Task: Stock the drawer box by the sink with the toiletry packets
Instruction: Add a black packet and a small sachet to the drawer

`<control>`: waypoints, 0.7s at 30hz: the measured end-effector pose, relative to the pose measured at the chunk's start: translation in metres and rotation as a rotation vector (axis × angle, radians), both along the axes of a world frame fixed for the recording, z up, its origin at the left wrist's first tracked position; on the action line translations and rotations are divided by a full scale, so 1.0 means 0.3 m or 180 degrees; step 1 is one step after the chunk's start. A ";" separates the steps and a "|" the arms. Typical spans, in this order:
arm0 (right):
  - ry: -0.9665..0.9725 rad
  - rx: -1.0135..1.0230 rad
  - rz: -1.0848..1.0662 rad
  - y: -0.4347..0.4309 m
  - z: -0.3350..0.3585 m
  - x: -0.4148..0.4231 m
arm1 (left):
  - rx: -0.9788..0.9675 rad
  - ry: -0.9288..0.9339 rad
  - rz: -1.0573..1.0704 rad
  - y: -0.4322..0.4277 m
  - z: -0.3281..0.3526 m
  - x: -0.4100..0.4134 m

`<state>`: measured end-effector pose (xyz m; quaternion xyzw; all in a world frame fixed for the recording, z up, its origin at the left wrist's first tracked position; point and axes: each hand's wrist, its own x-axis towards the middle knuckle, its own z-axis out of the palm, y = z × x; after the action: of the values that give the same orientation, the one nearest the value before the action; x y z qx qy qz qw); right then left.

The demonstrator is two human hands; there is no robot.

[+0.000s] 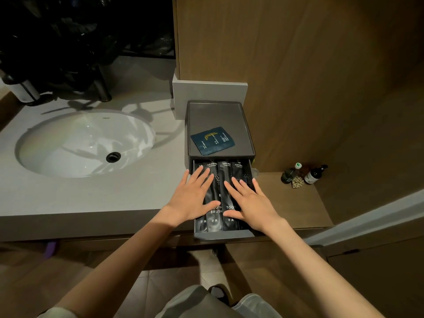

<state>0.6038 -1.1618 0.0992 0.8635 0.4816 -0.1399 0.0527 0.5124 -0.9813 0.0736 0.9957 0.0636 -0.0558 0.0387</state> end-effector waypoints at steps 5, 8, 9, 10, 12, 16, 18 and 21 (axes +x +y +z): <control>-0.0041 -0.0037 0.0070 -0.006 -0.001 0.005 | -0.0053 0.0067 -0.0051 0.015 0.003 0.018; -0.0029 -0.0036 0.0099 -0.009 -0.006 0.009 | -0.0058 0.0102 -0.0029 0.019 0.017 0.031; -0.0026 -0.0032 0.0105 -0.011 -0.007 0.011 | -0.0059 0.0094 -0.0009 0.017 0.019 0.034; -0.0023 -0.0023 0.0110 -0.012 -0.008 0.012 | -0.0075 0.0085 0.0023 0.015 0.018 0.036; -0.0008 -0.0011 0.0128 -0.015 -0.009 0.014 | -0.0103 0.0094 0.0090 0.006 0.016 0.040; 0.0056 0.0043 0.0152 -0.021 -0.015 0.018 | -0.0110 0.0195 0.0126 0.009 0.023 0.059; 0.0078 0.0046 0.0165 -0.023 -0.016 0.021 | -0.0104 0.0270 0.0095 0.018 0.035 0.068; 0.0087 0.0065 0.0172 -0.024 -0.018 0.025 | -0.0113 0.0331 0.0060 0.024 0.046 0.073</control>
<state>0.6112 -1.1690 0.0939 0.8487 0.5069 -0.1453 0.0410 0.5344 -0.9742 0.0874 0.9899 0.0740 -0.1082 0.0536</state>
